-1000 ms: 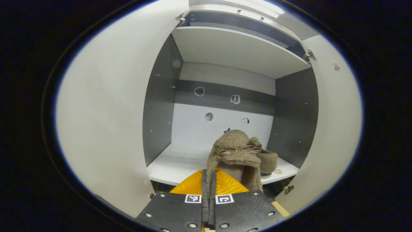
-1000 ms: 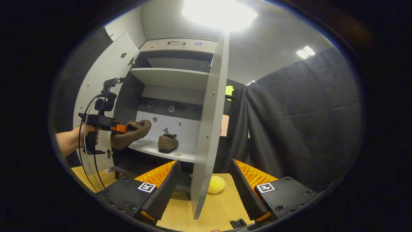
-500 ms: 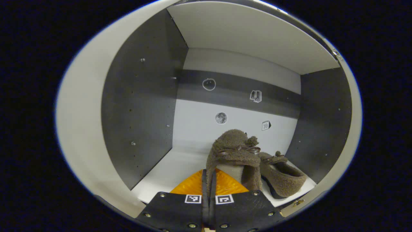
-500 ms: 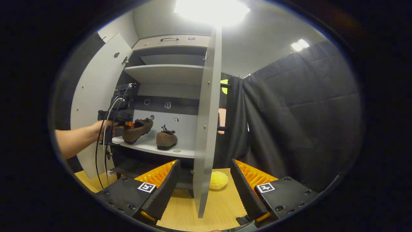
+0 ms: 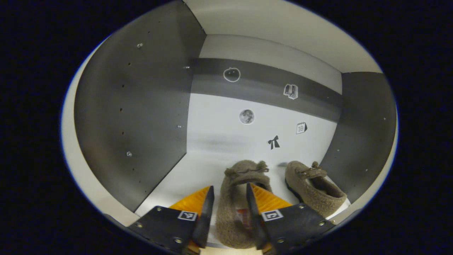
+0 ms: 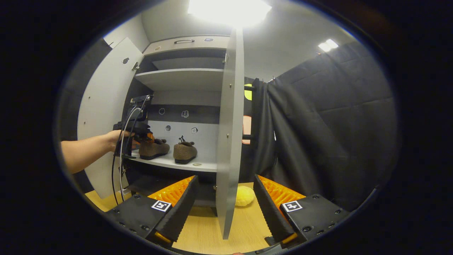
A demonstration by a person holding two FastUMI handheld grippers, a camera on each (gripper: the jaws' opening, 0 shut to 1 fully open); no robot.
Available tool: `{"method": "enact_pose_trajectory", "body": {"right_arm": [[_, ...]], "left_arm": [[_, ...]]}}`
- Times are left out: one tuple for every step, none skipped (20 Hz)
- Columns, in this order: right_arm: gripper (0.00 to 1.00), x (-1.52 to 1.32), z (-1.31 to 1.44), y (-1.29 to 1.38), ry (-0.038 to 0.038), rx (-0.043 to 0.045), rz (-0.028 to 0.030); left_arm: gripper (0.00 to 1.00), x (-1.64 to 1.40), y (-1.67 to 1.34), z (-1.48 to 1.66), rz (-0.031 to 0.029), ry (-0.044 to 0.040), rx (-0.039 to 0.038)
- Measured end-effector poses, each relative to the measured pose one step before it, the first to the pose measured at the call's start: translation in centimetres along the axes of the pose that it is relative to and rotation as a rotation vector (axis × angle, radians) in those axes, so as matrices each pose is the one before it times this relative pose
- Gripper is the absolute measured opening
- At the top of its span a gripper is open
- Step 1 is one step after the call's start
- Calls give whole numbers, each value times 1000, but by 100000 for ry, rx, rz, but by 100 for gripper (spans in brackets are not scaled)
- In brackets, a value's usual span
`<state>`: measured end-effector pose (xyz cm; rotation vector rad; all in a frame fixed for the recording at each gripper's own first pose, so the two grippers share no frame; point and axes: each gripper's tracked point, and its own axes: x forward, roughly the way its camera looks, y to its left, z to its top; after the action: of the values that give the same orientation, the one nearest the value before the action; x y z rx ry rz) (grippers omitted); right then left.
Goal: Grab one shoe with the right hand and put it into the shoe cabinet, grab the other shoe with the left hand and put it into the shoe cabinet; then close the right door with the right hand and the left door with the left hand.
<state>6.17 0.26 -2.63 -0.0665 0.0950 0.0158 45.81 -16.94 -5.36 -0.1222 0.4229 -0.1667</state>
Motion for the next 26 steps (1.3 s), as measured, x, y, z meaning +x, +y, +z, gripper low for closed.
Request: {"method": "enact_pose_trajectory", "body": {"right_arm": [[97, -63, 148, 127, -251, -61, 326], [97, -77, 232, 124, -473, 106, 371], [97, -160, 190, 120, -632, 247, 277], [98, -107, 316, 199, -652, 336, 538], [97, -124, 234, 241, -568, 300, 553], [97, -161, 167, 199, -471, 277, 596], [97, -127, 259, 285, -596, 232, 506], [97, -95, 234, 203, -423, 312, 490], [98, -173, 138, 327, -209, 431, 697], [98, -209, 152, 405, -276, 501, 867], [98, -159, 208, 340, -412, 380, 823], [98, -212, 190, 368, -409, 247, 851], [97, -136, 158, 394, -190, 158, 972], [98, -181, 71, 363, -108, 61, 872], [98, -160, 118, 387, -26, -14, 908], [98, -136, 148, 308, -88, -49, 749], [98, -122, 196, 263, -260, 198, 570], [98, -95, 215, 408, -281, 450, 848], [98, -78, 168, 431, 31, 557, 999], [98, -35, 157, 385, 35, 458, 1051], [98, -28, 235, 384, -145, 284, 861], [98, -63, 212, 227, -275, 182, 647], [98, -2, 184, 237, -217, 186, 577], [98, -70, 102, 311, -122, 164, 741], [98, 47, 56, 207, 129, 120, 656], [98, 20, 96, 205, 79, 213, 527]], "left_arm": [[78, -699, -130, 377, 9, -1197, 1900], [99, -466, -22, 307, 242, -2173, 2325], [96, -1216, -6, 686, 16, -2152, 1923], [94, -1136, -162, 845, -335, -2577, 1921], [99, -1426, -217, 668, -582, -2575, 1813], [99, -1337, -342, 730, -1093, -2671, 1585], [94, -1478, -397, 638, -1258, -2254, 2068], [94, -1439, -42, 532, -85, -1777, 2598], [94, -1239, 0, 634, -7, -1913, 2448], [99, -1308, -112, 731, -324, -1997, 1656], [99, -1551, -73, 655, -523, -1930, 300], [99, -1471, -209, 367, -1346, -1250, -245], [99, -921, 5, 110, -686, -1020, -12], [99, -1249, 107, 257, -61, -1147, 248], [99, -1846, -1, 253, -67, -1202, 447], [99, -1516, -40, 111, -244, -1124, 422], [99, -1340, -132, -132, -647, -1071, 512], [99, -1025, -72, -15, -275, -835, 524], [99, -1014, 64, -139, -83, -658, 315], [99, -1171, 147, -219, 322, -66, -560], [99, -1168, 75, -228, -100, -173, -1266], [88, -977, 195, -198, -182, -181, -1098], [88, -1092, 489, -168, 491, -229, -469], [94, -947, 500, -64, 903, -489, 311], [99, -1339, 746, -112, 1128, -416, 695], [99, -955, 590, -110, 904, -318, 208]]}}
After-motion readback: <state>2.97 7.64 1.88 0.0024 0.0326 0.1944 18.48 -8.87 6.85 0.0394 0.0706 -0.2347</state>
